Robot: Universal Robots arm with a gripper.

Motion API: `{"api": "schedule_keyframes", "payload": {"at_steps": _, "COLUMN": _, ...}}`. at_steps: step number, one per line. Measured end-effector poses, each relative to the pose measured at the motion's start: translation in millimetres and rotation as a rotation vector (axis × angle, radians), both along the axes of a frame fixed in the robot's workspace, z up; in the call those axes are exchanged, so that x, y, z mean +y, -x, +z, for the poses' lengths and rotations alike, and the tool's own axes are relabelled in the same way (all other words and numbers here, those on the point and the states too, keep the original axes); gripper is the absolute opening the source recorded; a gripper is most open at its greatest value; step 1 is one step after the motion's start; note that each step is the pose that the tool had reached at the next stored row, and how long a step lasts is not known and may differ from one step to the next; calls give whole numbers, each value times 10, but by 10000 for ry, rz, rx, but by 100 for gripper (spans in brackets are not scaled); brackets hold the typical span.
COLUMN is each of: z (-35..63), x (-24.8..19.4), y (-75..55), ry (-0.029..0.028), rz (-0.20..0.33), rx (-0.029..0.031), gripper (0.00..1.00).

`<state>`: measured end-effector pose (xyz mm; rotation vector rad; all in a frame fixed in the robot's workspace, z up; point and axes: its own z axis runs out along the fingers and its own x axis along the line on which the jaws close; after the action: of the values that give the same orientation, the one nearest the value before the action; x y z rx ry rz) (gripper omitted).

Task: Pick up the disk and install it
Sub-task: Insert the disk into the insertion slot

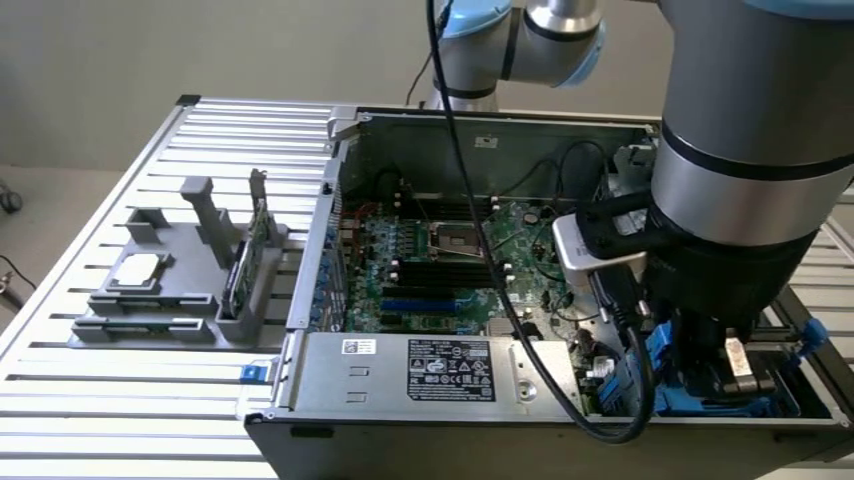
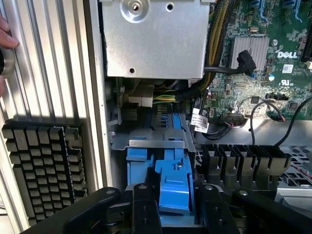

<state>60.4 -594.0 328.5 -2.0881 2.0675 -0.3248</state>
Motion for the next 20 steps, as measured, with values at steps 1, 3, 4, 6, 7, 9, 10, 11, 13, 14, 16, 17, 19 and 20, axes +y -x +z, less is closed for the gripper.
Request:
{"api": "schedule_keyframes", "payload": {"at_steps": 1, "z": 4, "x": 1, "y": 0, "ry": 6, "rz": -1, "rx": 1, "gripper": 38}}
{"api": "schedule_keyframes", "payload": {"at_steps": 3, "z": 27, "x": 1, "y": 2, "ry": 13, "rz": -4, "rx": 3, "gripper": 38}}
{"api": "schedule_keyframes", "payload": {"at_steps": 4, "z": 59, "x": 1, "y": 2, "ry": 13, "rz": -4, "rx": 3, "gripper": 38}}
{"api": "schedule_keyframes", "payload": {"at_steps": 6, "z": 144, "x": 0, "y": 2, "ry": 17, "rz": -4, "rx": 3, "gripper": 38}}
{"api": "schedule_keyframes", "payload": {"at_steps": 7, "z": 186, "x": 0, "y": 2, "ry": 16, "rz": -4, "rx": 2, "gripper": 38}}
{"api": "schedule_keyframes", "payload": {"at_steps": 9, "z": 243, "x": 0, "y": 2, "ry": 13, "rz": -3, "rx": 2, "gripper": 38}}
{"api": "schedule_keyframes", "payload": {"at_steps": 10, "z": 267, "x": 0, "y": 1, "ry": 17, "rz": -3, "rx": 3, "gripper": 38}}
{"api": "schedule_keyframes", "payload": {"at_steps": 11, "z": 294, "x": 0, "y": 2, "ry": 18, "rz": -3, "rx": 3, "gripper": 38}}
{"api": "schedule_keyframes", "payload": {"at_steps": 13, "z": 371, "x": 0, "y": 2, "ry": 27, "rz": -3, "rx": 3, "gripper": 38}}
{"api": "schedule_keyframes", "payload": {"at_steps": 14, "z": 406, "x": 0, "y": 2, "ry": 30, "rz": -3, "rx": 3, "gripper": 38}}
{"api": "schedule_keyframes", "payload": {"at_steps": 16, "z": 429, "x": 0, "y": 2, "ry": 39, "rz": -3, "rx": 2, "gripper": 38}}
{"api": "schedule_keyframes", "payload": {"at_steps": 17, "z": 429, "x": 0, "y": 1, "ry": 40, "rz": -3, "rx": 2, "gripper": 38}}
{"api": "schedule_keyframes", "payload": {"at_steps": 19, "z": 429, "x": 0, "y": 2, "ry": 43, "rz": -3, "rx": 3, "gripper": 38}}
{"api": "schedule_keyframes", "payload": {"at_steps": 20, "z": 426, "x": 0, "y": 2, "ry": 45, "rz": -3, "rx": 2, "gripper": 38}}
